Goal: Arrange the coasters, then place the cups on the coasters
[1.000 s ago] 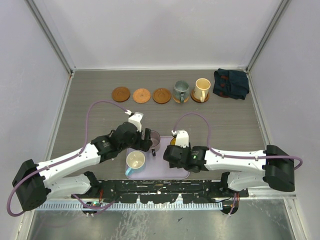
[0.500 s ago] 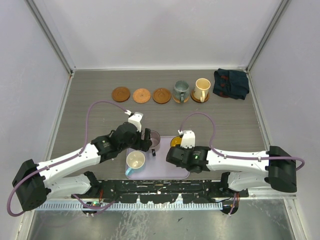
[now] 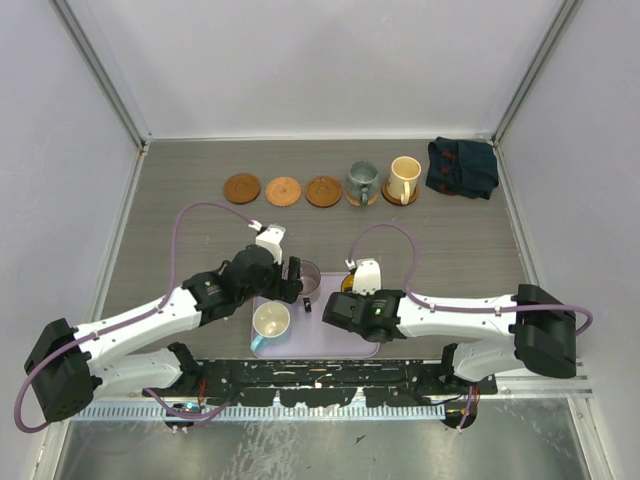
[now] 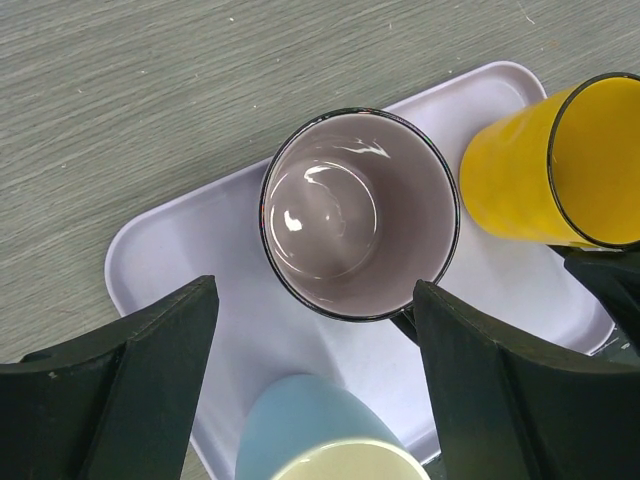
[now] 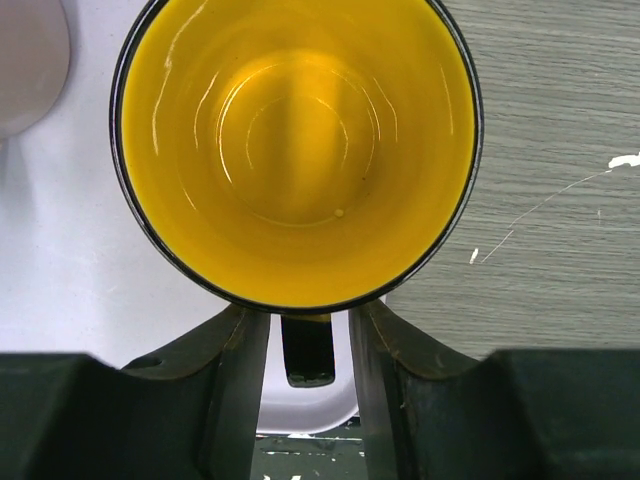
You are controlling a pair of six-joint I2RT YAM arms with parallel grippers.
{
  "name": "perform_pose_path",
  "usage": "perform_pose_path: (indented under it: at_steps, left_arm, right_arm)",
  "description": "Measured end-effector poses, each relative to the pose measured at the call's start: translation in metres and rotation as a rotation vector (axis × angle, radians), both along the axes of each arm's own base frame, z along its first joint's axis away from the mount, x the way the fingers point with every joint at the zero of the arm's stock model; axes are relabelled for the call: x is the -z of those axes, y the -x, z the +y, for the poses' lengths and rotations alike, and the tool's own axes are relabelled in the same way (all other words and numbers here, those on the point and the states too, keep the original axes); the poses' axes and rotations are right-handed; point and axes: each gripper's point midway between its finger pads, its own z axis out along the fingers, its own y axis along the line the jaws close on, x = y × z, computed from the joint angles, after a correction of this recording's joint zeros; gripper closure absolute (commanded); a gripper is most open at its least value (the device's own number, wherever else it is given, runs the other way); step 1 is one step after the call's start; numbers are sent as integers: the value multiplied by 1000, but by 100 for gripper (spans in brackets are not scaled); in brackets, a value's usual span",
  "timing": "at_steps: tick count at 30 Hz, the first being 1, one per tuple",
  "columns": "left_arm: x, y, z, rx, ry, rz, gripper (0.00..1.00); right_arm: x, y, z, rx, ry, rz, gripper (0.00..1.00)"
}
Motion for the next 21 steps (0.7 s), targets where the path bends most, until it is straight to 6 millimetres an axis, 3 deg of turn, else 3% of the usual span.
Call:
perform_pose_path:
  at_steps: [9, 12, 15, 21]
  left_arm:
    - [3, 1, 2, -2, -8, 3, 20]
    - [4, 0, 3, -6, -11, 2, 20]
    - [5, 0, 3, -8, -13, 2, 20]
    - [5, 0, 4, -14, -17, -1, 20]
  right_arm:
    - [5, -3, 0, 4, 18, -8, 66]
    - [5, -4, 2, 8, 11, -14, 78]
    - [5, -5, 3, 10, 5, -24, 98]
    - [5, -7, 2, 10, 12, -33, 99]
